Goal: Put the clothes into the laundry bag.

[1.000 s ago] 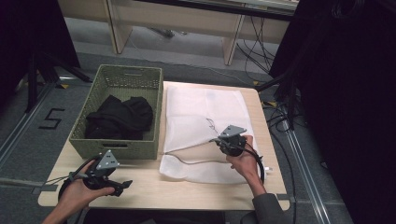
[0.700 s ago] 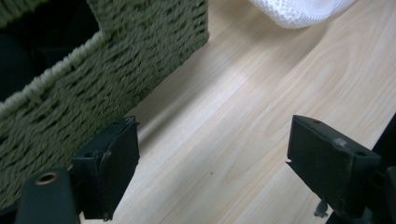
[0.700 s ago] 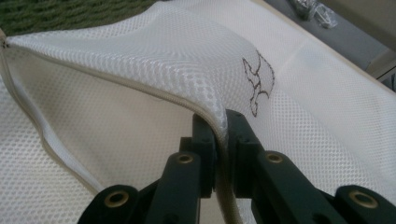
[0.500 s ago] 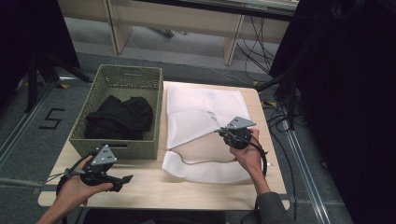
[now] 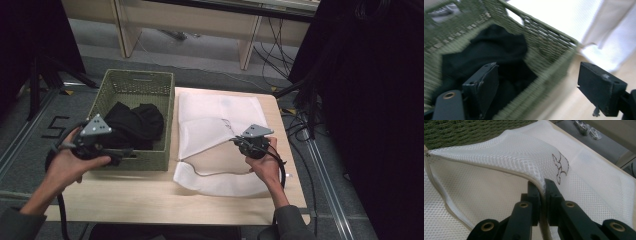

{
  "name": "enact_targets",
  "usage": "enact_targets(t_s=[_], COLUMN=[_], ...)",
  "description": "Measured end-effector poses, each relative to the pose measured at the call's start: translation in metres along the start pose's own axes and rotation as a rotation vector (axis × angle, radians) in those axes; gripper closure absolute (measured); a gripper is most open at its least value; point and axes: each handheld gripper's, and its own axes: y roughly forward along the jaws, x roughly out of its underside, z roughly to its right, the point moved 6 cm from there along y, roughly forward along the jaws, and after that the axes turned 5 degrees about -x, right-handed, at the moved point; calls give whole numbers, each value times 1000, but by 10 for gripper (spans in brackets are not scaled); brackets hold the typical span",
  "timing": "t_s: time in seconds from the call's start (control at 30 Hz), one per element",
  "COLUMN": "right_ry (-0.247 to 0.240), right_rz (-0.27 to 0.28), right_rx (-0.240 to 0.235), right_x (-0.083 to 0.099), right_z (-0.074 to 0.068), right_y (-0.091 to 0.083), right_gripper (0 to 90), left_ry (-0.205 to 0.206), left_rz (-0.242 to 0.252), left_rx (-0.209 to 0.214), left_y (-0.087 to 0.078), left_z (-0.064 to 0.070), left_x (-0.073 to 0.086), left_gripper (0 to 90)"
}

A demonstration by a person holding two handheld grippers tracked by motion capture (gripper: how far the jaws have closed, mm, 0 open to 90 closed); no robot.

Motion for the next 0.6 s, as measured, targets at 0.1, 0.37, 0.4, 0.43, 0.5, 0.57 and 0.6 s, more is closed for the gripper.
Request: enact_targets(t_s=[0.1,0.37,0.4,0.43,0.5,0.57,0.6], right_ry=[-7,-2,1,10,-10,-6,17], right_rz=[-7,0,-1,0,24,19,26], right_rx=[-13,-11,-13,-7,4,4,0], right_x=[1,1,1,1,-1,-3,-3], right_z=[0,1,0,1,4,5,4], right_y=[1,2,1,1,1,-1,0], right_gripper=[849,850,850,850,850,851,851], left_ry=[3,-34,-43,-41,-29,-41,-28], left_rz=[-31,-130,-139,-168,-208,-226,-270], left_rx=[-18,-7,-1,3,3,12,25], left_y=[16,71,79,84,96,108,110], left_z=[-23,-61,-62,-64,-69,-71,-73], left_x=[-13,-15,-13,-9,-3,3,6], left_gripper=[170,164,160,162,161,161,161])
